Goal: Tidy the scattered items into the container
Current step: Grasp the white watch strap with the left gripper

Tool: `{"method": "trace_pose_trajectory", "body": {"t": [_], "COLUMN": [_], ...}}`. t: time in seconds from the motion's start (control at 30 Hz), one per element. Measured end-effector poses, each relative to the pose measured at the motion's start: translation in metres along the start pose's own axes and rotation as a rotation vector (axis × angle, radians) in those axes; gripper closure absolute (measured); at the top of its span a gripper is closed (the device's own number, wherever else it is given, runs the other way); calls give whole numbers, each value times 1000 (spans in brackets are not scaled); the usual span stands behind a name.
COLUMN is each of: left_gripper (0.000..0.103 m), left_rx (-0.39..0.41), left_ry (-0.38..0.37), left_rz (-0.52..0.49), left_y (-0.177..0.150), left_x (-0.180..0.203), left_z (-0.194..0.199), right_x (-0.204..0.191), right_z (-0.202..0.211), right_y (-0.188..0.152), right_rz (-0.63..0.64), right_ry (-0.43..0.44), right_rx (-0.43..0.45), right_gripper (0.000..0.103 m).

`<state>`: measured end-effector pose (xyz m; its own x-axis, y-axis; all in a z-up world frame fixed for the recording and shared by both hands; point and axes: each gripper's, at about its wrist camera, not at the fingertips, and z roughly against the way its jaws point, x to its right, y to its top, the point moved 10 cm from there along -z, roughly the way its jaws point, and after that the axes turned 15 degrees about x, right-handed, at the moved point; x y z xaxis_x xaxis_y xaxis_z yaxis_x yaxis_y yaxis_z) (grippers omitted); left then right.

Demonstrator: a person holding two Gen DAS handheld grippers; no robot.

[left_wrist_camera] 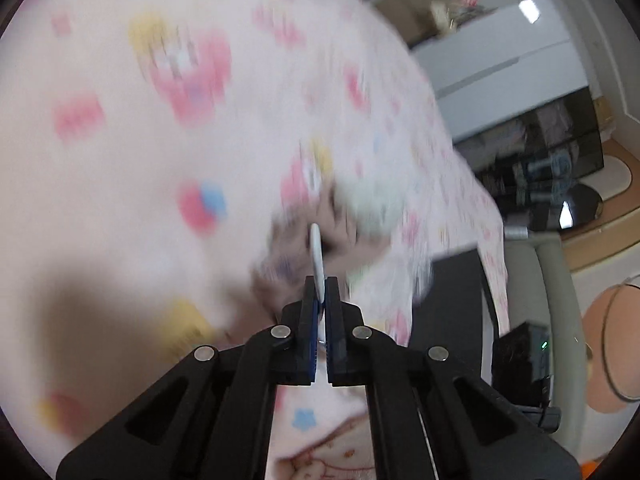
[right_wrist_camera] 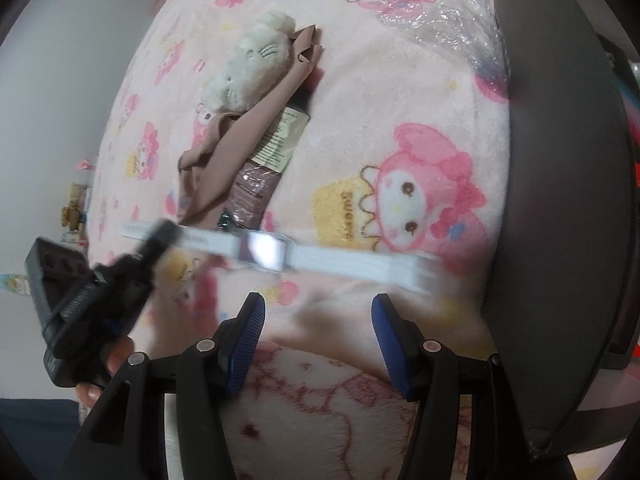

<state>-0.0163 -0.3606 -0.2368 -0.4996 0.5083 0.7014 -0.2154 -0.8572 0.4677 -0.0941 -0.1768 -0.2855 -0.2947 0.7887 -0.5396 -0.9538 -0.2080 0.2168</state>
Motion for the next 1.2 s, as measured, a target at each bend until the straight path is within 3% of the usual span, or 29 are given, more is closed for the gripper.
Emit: {"method": "trace_pose_trajectory", "body": {"t": [0.07,0.2,0.57,0.63,0.77,0.83,0.93,1.07,1.2], "left_gripper": [102,102,102,102,102,102,95,93,92], "left_rx": [36,3,-57,-60,-92,-123,-179,-187,-185], "left_ry": [9,45,47,46,38,11,-26,-28,-36], "left_rz": [-4,-4,23,17,5,0,-13,-43,-35], "left_y": [13,6,-24,-26,-34,-40,-52,-55,-54], "left_x": [-8,-28,-41,-40,-41,-37,-26,-19,-18], "left_z": [10,9,6,5,3,2,-4,-8,-8], "right_x": [-8,-25,-25,-22,-26,-29,-27,-30,-21], "right_z": [0,-14,-59,-67,-59,-51,-47,-55,-73], "right_y": [6,11,10,20,47,48,28,-12,-15], "right_rz": [-26,-25,34,17,47,67,94,101,25], "right_ry": [38,76,31,29,40,43,13,13,12], "right_rx": [3,-28,-195,-181,-32,-3,-77,-233,-298], "right_gripper": [50,50,50,50,50,50,50,50,50]}}
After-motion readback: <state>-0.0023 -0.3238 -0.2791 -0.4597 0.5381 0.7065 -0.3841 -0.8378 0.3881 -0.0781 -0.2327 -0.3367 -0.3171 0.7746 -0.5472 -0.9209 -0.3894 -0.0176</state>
